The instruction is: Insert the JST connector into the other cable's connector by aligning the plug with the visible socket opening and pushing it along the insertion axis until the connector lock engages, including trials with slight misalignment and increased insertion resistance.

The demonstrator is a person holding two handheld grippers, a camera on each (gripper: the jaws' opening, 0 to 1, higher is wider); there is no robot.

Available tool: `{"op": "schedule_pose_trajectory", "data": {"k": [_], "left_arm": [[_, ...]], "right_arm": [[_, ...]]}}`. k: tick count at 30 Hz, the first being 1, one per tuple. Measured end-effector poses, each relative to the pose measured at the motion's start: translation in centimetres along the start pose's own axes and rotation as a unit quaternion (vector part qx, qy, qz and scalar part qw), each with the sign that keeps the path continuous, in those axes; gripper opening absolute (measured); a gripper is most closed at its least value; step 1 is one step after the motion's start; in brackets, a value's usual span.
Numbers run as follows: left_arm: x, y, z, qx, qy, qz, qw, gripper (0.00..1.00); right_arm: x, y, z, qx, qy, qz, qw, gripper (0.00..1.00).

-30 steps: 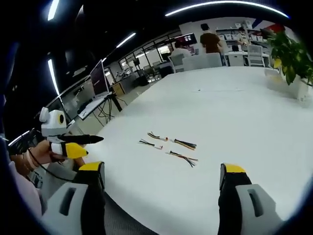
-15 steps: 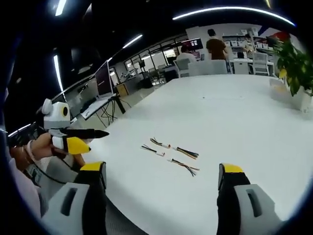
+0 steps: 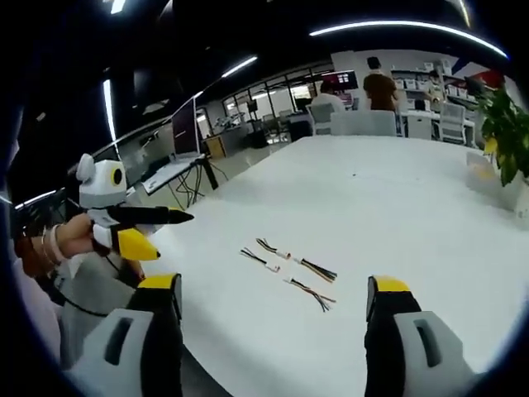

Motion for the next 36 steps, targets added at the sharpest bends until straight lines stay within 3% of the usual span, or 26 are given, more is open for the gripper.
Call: {"op": "schedule_pose_trajectory", "data": {"k": [6, 9, 13, 24, 27, 32, 36], "left_arm": [[0.3, -0.7, 1.1, 0.011, 0.002, -0.005, 0.9999, 0.97], [0.4, -1.4, 1.5, -0.005, 0.012, -0.022, 0.9997, 0.97], [0.6, -2.1, 2.0, -0.003, 0.016, -0.03, 0.9994, 0.97], [2.4, -3.3, 3.2, 0.045, 0.032, -0.036, 0.9978, 0.92], [3.0, -3.5, 3.0, 0.049, 0.051, -0.043, 0.9966, 0.82], [4.1, -4.0, 3.0, 0.055, 0.07, -0.045, 0.995, 0.8], [5.4, -3.6, 3.2, 0.046, 0.085, -0.038, 0.9945, 0.76]], "right_arm": [[0.2, -1.1, -0.5, -0.014, -0.014, -0.015, 0.9997, 0.85], [0.4, -1.6, -0.7, -0.029, -0.018, -0.018, 0.9992, 0.83], [0.8, -2.3, -1.2, -0.03, -0.021, -0.021, 0.9991, 0.84], [1.7, -4.2, -2.0, -0.037, -0.056, -0.054, 0.9963, 0.73], [2.0, -4.3, -2.5, -0.045, -0.057, -0.051, 0.9961, 0.72], [2.7, -3.9, -3.5, -0.03, -0.066, -0.028, 0.9969, 0.69], [3.3, -3.9, -3.9, -0.006, -0.086, -0.029, 0.9959, 0.68]]}}
Point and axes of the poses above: the point that each gripper's makers call its tool centre point, and the gripper's own axes: x roughly forward along the fingers, z roughly to its left, y roughly out of its underside, the point moved 8 cm from there along -x, roughly backward along the fingers, and after that the axes turned 7 degrees about x, right-handed, at the moved point
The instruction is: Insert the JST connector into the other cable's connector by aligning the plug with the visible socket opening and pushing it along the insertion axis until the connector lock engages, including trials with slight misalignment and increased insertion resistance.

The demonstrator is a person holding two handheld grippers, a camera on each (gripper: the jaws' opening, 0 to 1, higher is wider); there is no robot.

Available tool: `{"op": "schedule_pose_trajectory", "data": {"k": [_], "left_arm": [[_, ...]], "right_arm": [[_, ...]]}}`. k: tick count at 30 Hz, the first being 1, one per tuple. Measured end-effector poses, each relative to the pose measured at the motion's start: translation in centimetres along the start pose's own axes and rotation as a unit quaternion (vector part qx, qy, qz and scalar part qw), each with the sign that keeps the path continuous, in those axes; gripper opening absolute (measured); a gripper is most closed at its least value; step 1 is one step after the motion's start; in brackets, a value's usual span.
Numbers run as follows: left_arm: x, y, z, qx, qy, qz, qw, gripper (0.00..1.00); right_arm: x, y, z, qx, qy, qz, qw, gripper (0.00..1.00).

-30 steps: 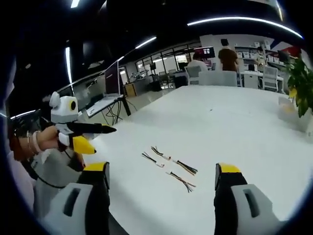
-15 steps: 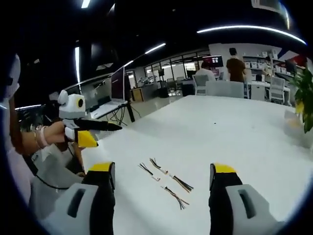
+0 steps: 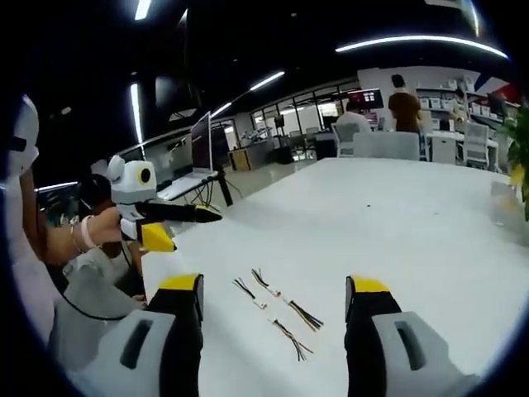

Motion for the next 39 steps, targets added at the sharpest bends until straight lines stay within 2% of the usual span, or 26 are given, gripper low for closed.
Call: {"op": "schedule_pose_trajectory", "data": {"k": [2, 4, 7, 11, 13, 20, 23, 25, 26, 31, 33, 39], "left_arm": [[0.6, 0.7, 0.0, -0.001, 0.008, 0.015, 0.9999, 0.74], [0.9, 1.2, -0.1, 0.002, 0.011, 0.015, 0.9998, 0.71], [1.4, 1.4, -0.4, -0.012, 0.034, 0.003, 0.9993, 0.61], [1.8, 1.3, -0.3, -0.021, 0.047, -0.012, 0.9986, 0.59], [2.1, 1.3, -0.1, -0.019, 0.048, -0.017, 0.9985, 0.59], [2.6, 1.4, 0.5, -0.006, 0.06, -0.016, 0.998, 0.51], [2.9, 1.7, 0.9, 0.004, 0.063, -0.009, 0.998, 0.5], [3.0, 1.8, 1.0, 0.008, 0.063, -0.007, 0.9979, 0.5], [3.1, 1.8, 1.2, 0.016, 0.062, -0.007, 0.9979, 0.5], [3.4, 2.0, 1.8, 0.045, 0.066, -0.005, 0.9968, 0.47], [3.6, 1.9, 2.1, 0.073, 0.058, -0.013, 0.9955, 0.49], [4.3, 2.2, 2.5, 0.08, 0.067, -0.014, 0.9944, 0.51]], "right_arm": [[0.2, 0.1, -0.3, 0.013, -0.004, -0.012, 0.9998, 0.67], [0.3, 0.2, -0.6, 0.021, -0.006, -0.023, 0.9995, 0.66], [0.5, 0.6, -1.3, 0.03, -0.01, -0.03, 0.999, 0.64], [0.9, 0.9, -2.1, 0.034, -0.014, -0.029, 0.9989, 0.62], [1.2, 0.9, -2.4, 0.055, -0.02, -0.025, 0.998, 0.61], [2.0, 0.3, -3.1, 0.051, -0.039, -0.04, 0.9971, 0.52], [2.5, 0.1, -3.2, 0.055, -0.054, -0.035, 0.9964, 0.56], [2.8, 0.1, -3.2, 0.051, -0.06, -0.035, 0.9963, 0.57], [3.0, 0.1, -3.4, 0.029, -0.065, -0.037, 0.9968, 0.56], [3.9, 0.2, -3.7, -0.003, -0.085, -0.04, 0.9956, 0.5], [4.3, 0.3, -3.9, -0.014, -0.086, -0.037, 0.9955, 0.44], [5.0, 0.3, -4.8, -0.028, -0.095, -0.047, 0.994, 0.39]]}}
Point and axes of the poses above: the point that each gripper's makers call its tool centre point, and the gripper's own axes: x roughly forward along the fingers, z roughly to its left, y roughly out of its underside, the point moved 8 cm from there along -x, roughly backward along the fingers, and after that the axes turned 7 degrees about x, right-handed, at the moved point
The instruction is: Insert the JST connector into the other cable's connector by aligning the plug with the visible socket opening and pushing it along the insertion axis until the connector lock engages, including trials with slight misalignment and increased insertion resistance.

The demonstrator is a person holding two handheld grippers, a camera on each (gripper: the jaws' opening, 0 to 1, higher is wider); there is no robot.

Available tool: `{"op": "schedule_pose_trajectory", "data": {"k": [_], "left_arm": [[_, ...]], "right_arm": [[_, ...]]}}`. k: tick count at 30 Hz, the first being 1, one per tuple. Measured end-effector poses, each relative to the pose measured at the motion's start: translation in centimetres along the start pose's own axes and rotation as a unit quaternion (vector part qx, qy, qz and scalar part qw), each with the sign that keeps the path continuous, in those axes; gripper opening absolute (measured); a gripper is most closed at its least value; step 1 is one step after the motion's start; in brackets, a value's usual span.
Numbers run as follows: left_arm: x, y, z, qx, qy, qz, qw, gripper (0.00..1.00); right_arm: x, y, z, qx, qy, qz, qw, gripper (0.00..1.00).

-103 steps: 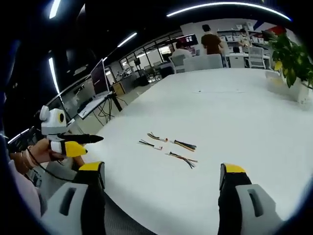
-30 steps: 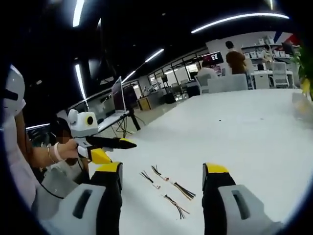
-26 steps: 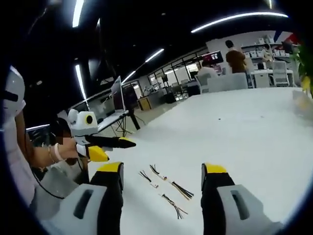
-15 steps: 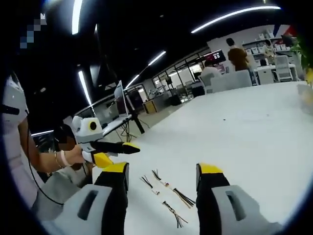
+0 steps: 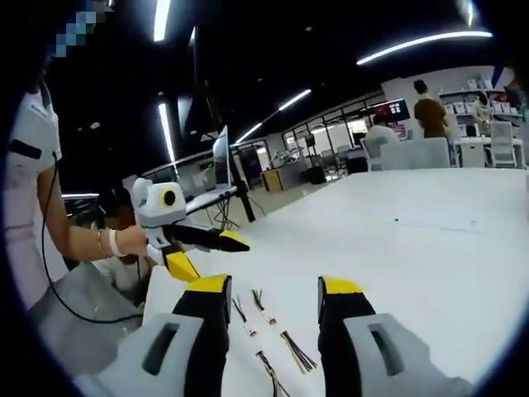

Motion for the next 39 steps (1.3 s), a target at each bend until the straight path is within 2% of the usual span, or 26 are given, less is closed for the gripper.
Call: {"op": "schedule_pose_trajectory", "data": {"k": [4, 7, 10, 14, 18, 20, 22, 23, 25, 29, 32, 33, 37, 39], "left_arm": [[0.5, 0.4, 0.3, 0.013, 0.01, 0.001, 0.9999, 0.51], [0.8, 0.8, 0.2, 0.011, 0.024, 0.009, 0.9996, 0.51], [0.7, 1.1, 0.1, 0.019, 0.034, 0.014, 0.9992, 0.49], [0.8, 1.7, 0.0, -0.013, 0.051, 0.012, 0.9985, 0.44], [1.2, 2.4, 0.3, -0.019, 0.057, 0.024, 0.9979, 0.41], [1.3, 2.5, 0.3, -0.004, 0.062, 0.019, 0.9979, 0.36], [1.4, 2.5, 0.4, -0.006, 0.073, 0.013, 0.9972, 0.29], [1.5, 2.6, 0.4, -0.006, 0.074, 0.013, 0.9971, 0.28], [1.7, 2.7, 0.8, 0.025, 0.064, 0.016, 0.9975, 0.27], [2.2, 3.3, 1.0, 0.028, 0.076, 0.02, 0.9965, 0.25], [2.4, 3.7, 1.2, 0.046, 0.076, 0.03, 0.9956, 0.25], [2.4, 3.8, 1.3, 0.063, 0.074, 0.032, 0.9948, 0.24], [2.7, 4.3, 1.5, 0.048, 0.087, 0.023, 0.9948, 0.21], [2.9, 4.6, 1.6, 0.057, 0.09, 0.028, 0.9939, 0.18]], "right_arm": [[0.4, 0.5, -0.8, -0.024, -0.007, -0.005, 0.9997, 0.4], [0.5, 1.4, -1.3, -0.014, -0.013, 0.003, 0.9998, 0.43], [0.6, 2.3, -1.3, -0.029, -0.014, 0.017, 0.9993, 0.41], [0.8, 3.1, -1.3, -0.016, -0.018, 0.029, 0.9993, 0.39], [0.9, 3.6, -1.1, -0.016, -0.035, 0.026, 0.9989, 0.3], [1.0, 3.8, -1.1, -0.019, -0.038, 0.026, 0.9988, 0.26], [1.1, 4.1, -1.2, -0.019, -0.039, 0.03, 0.9986, 0.23], [1.1, 4.2, -1.2, -0.019, -0.04, 0.031, 0.9986, 0.23], [1.2, 4.5, -1.4, -0.012, -0.041, 0.041, 0.9983, 0.2], [1.4, 4.9, -1.4, -0.018, -0.052, 0.051, 0.9972, 0.17], [1.7, 5.2, -1.3, -0.033, -0.064, 0.06, 0.9956, 0.17], [1.8, 5.3, -1.2, -0.037, -0.066, 0.061, 0.9952, 0.17], [2.3, 5.9, -1.5, -0.047, -0.069, 0.077, 0.9935, 0.13], [2.5, 6.4, -1.8, -0.065, -0.063, 0.093, 0.9916, 0.1]]}}
Point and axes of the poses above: the point that each gripper's makers call its tool centre point, and the gripper's own axes: x roughly forward along the fingers, z roughly to its left, y roughly out of its underside, the point moved 8 cm from there along -x, roughly backward along the fingers, and after that the axes turned 7 degrees about x, right-handed, at the moved point
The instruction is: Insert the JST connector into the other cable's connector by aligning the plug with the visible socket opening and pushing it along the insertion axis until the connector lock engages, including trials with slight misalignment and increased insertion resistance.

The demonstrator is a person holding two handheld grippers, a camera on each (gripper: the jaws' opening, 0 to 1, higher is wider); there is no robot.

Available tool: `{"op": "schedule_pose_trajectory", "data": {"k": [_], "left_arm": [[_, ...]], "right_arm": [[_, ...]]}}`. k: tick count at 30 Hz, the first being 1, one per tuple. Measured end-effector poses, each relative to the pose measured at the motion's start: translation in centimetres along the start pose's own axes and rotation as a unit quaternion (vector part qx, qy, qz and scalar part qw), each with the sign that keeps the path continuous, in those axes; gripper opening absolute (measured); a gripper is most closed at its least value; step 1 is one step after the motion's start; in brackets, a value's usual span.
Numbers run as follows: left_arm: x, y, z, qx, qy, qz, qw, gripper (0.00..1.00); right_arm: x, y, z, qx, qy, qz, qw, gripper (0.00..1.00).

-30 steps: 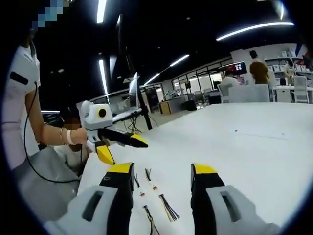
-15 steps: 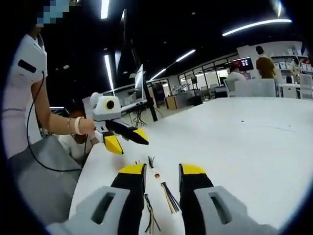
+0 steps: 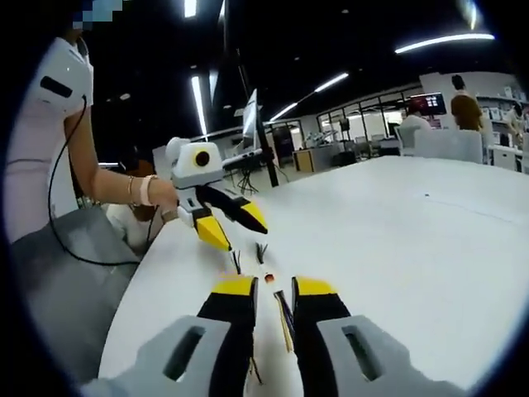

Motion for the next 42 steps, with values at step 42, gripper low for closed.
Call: {"op": "schedule_pose_trajectory", "data": {"k": [42], "left_arm": [[1.5, 2.8, 0.4, 0.047, 0.041, 0.043, 0.9971, 0.09]], "right_arm": [[3.2, 1.3, -0.7, -0.045, -0.013, 0.051, 0.9976, 0.05]]}}
Point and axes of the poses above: the point that each gripper's makers call its tool centre point, and the gripper's own axes: x roughly forward along the fingers, z roughly to its left, y roughly out of its underside, the point moved 8 cm from there along -x, roughly backward along the fingers, and after that the axes turned 7 degrees about x, right-handed, at the moved point
